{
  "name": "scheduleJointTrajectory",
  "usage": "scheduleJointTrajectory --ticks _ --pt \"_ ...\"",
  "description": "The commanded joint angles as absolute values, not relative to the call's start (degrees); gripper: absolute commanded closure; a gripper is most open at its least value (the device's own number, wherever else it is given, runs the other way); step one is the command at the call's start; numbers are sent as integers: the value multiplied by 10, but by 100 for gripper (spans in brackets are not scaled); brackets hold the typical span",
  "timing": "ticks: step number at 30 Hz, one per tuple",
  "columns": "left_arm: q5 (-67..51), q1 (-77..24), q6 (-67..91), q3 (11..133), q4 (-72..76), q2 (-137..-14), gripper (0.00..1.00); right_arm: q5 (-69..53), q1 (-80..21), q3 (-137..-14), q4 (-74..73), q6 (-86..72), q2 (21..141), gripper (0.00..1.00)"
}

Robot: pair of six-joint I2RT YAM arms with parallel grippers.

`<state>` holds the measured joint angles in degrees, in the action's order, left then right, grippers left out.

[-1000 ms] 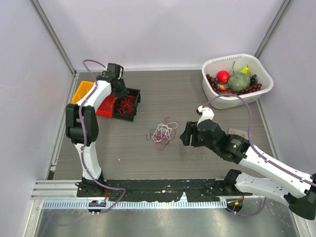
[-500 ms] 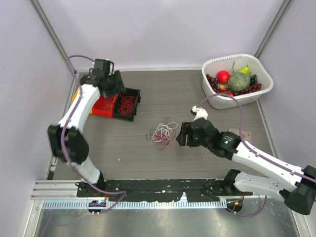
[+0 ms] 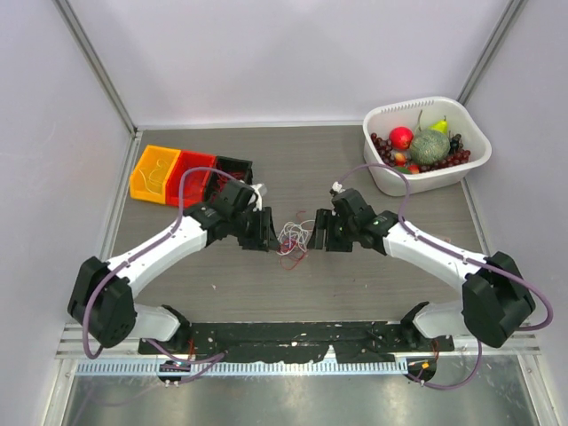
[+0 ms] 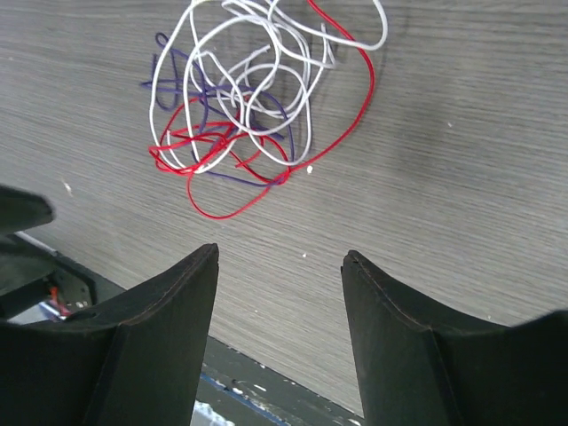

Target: Untangle the cables

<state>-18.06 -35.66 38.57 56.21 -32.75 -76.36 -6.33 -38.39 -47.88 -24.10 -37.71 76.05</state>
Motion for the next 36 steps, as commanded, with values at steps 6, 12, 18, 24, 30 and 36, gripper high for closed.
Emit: scheduleJointTrajectory --ticks 6,12,18,24,30,36 --pt "-183 -348 345 712 -299 -978 74 -179 -348 -506 -193 -411 790 40" --pt "-123 -351 295 786 -367 -1042 75 -172 -348 -462 -178 -435 746 40" --pt "-93 -352 261 763 -376 -1014 69 -164 -348 -451 -176 -442 731 40" --pt "-101 -352 248 770 -365 -1032 64 -167 -348 -443 -170 -446 727 40" --pt "-113 -361 242 809 -381 -1070 72 -170 -348 -440 -168 -449 728 40" --pt "-97 -366 222 838 -382 -1082 82 -176 -348 -453 -164 -450 743 40"
